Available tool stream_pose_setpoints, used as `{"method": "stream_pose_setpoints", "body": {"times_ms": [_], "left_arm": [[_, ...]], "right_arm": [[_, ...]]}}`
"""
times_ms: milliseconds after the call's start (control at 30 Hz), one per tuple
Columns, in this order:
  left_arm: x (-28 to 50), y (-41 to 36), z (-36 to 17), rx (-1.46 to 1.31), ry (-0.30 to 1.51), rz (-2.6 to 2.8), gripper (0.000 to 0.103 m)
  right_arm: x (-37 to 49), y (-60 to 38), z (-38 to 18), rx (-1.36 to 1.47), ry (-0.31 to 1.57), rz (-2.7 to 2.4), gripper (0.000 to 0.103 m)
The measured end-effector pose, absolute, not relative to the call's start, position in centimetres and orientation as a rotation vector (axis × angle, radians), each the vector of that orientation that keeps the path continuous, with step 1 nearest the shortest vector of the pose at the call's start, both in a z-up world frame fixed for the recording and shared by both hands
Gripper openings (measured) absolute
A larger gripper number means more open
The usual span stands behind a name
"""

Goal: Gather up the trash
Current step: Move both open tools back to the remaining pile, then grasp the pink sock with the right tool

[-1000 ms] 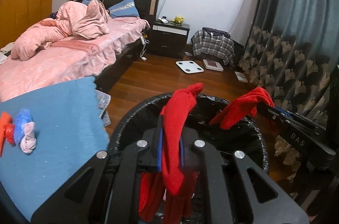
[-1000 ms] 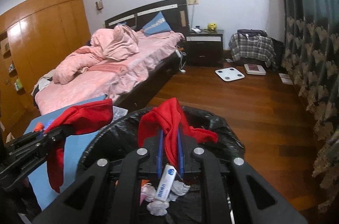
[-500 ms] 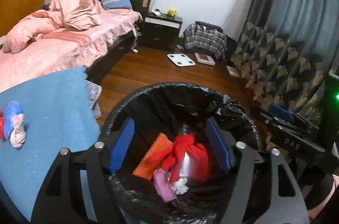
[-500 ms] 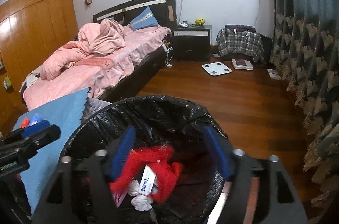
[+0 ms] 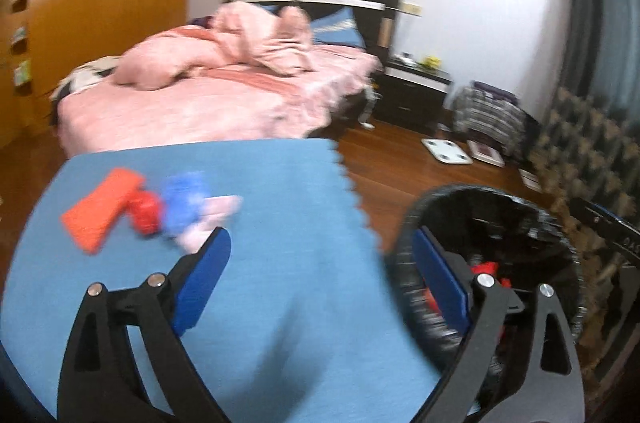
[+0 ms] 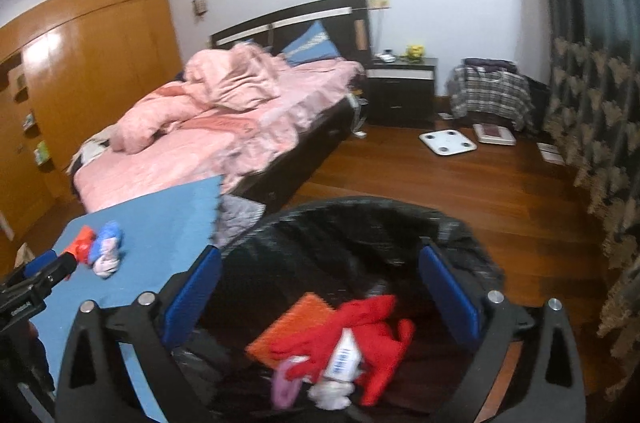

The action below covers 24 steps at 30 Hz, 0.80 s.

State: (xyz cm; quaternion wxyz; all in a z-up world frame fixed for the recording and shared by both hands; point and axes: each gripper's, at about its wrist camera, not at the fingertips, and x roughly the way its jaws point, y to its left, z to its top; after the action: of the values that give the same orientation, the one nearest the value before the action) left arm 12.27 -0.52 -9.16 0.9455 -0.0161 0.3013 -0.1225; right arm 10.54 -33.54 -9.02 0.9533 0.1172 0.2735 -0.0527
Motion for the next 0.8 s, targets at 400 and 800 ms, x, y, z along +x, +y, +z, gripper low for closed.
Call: {"method": "stream_pose_setpoints", "body": {"times_ms": [400, 800], "left_arm": [[12.8, 12.2, -11.0, -0.078, 0.635, 0.024, 0.09], [15.0, 17.6, -14.4, -0.067, 0.687, 0.102, 0.089]], "right_arm": [[15.9, -21.2, -9.9, 0.185, 0.591, 0.083, 0.097], [22.8, -10.1, -12.7, 0.115, 0.64, 0.208, 0.097]]}}
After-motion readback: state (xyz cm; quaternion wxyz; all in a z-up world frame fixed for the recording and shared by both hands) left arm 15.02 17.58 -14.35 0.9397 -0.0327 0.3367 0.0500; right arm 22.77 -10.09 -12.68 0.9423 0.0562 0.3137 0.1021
